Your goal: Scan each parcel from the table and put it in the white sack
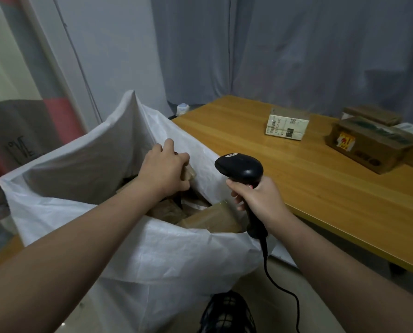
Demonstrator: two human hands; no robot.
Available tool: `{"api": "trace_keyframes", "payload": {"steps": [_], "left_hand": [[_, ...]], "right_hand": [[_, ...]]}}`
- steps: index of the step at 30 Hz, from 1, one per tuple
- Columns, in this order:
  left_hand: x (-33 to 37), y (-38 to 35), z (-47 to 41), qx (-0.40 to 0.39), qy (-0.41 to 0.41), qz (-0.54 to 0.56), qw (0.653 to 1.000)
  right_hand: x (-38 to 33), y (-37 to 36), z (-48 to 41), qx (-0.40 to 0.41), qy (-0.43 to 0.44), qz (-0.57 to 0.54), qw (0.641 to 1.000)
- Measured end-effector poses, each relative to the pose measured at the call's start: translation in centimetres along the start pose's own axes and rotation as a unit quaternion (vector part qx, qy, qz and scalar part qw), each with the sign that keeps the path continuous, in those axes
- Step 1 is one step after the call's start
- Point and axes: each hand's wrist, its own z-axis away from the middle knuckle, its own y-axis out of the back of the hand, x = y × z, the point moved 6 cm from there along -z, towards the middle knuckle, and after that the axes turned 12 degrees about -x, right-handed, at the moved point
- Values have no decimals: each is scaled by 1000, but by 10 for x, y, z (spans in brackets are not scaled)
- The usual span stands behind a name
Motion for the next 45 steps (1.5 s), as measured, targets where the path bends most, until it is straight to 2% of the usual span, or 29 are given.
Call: {"api": "trace_keyframes", "payload": {"steps": [4, 8, 14, 19, 21, 25, 27, 30, 33, 37, 40, 45], "left_hand": [[-2, 0, -11, -18, 52, -49, 997], [3, -12, -14, -24, 43, -123, 991], [-23, -56, -32, -86, 54, -29, 994], [-7, -87, -36, -101, 44, -54, 992], [1, -93, -38, -129, 51, -48, 989], [22, -108, -46, -260, 45, 31, 964], [32, -89, -44, -219, 27, 33, 975], [58, -38, -36, -90, -28, 49, 994], [105, 6, -24, -25, -94, 117, 988], [184, 41, -14, 8, -176, 161, 971], [233, 46, -22, -3, -213, 179, 961], [306, 47, -55, -22, -263, 189, 946]], "right_hand": [[5, -2, 3, 0, -6, 2, 1000], [8, -2, 6, 3, -3, 5, 1000], [11, -3, 4, 6, -10, -6, 1000], [18, -1, 7, 17, -21, -4, 1000], [20, -1, 10, 12, -18, -10, 1000], [17, 9, 24, 12, -14, -33, 999], [12, 24, 34, 29, -8, -45, 999], [6, 58, 46, 78, -4, -31, 996], [1, 91, 64, 116, 10, -10, 993], [2, 139, 95, 167, 5, -14, 986], [6, 180, 110, 201, -6, -15, 979], [18, 248, 126, 254, -18, -109, 961]]}}
